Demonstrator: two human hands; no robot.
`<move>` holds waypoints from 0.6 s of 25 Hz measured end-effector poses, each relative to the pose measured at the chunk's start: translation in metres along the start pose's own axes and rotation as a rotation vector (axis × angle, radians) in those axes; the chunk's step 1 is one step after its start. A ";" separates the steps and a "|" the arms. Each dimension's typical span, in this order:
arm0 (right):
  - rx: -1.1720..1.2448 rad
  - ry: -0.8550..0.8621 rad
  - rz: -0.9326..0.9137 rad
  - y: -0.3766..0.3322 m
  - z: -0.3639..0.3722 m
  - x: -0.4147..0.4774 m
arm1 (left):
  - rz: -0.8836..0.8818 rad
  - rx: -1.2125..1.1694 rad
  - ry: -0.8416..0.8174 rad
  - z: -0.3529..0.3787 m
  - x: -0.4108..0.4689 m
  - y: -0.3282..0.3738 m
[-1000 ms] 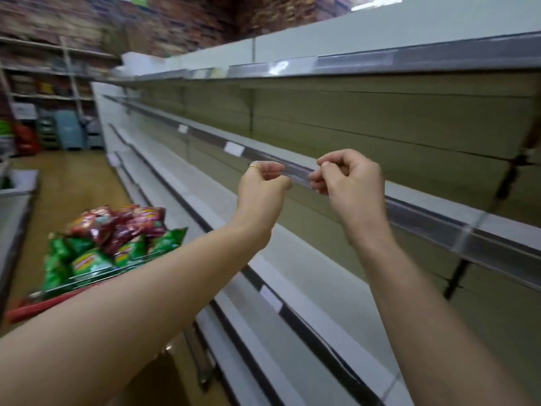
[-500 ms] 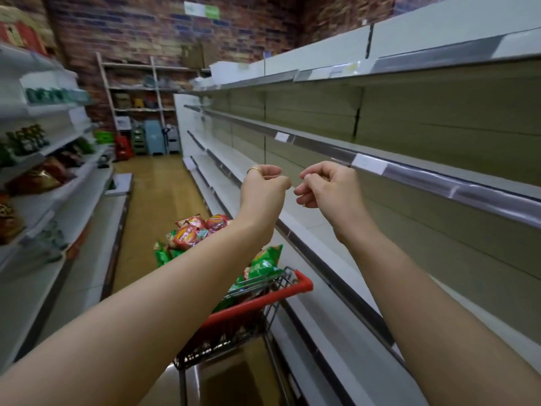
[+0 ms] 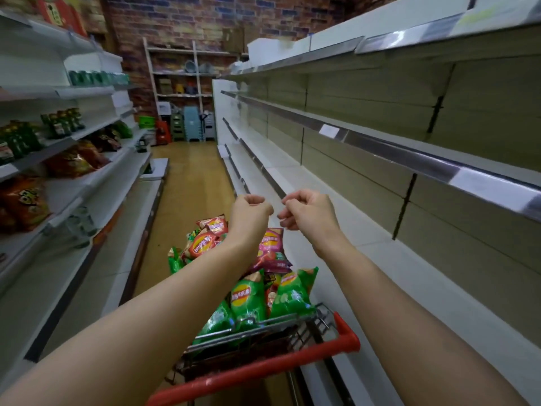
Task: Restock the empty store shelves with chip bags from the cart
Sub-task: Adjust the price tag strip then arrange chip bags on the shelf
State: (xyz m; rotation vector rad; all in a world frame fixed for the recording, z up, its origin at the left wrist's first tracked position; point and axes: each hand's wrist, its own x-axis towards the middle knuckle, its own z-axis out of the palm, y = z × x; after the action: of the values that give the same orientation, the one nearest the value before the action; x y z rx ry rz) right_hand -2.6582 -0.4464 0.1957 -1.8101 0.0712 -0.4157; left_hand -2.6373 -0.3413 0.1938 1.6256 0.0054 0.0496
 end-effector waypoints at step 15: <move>-0.304 -0.233 0.358 0.202 0.078 0.169 | -0.473 0.148 0.186 0.008 0.178 -0.146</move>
State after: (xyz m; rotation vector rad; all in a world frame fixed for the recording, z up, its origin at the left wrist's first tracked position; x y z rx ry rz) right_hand -2.4418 -0.4760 0.0289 -2.0806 0.3054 0.0660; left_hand -2.4549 -0.3347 0.0529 1.7245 0.5458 -0.1671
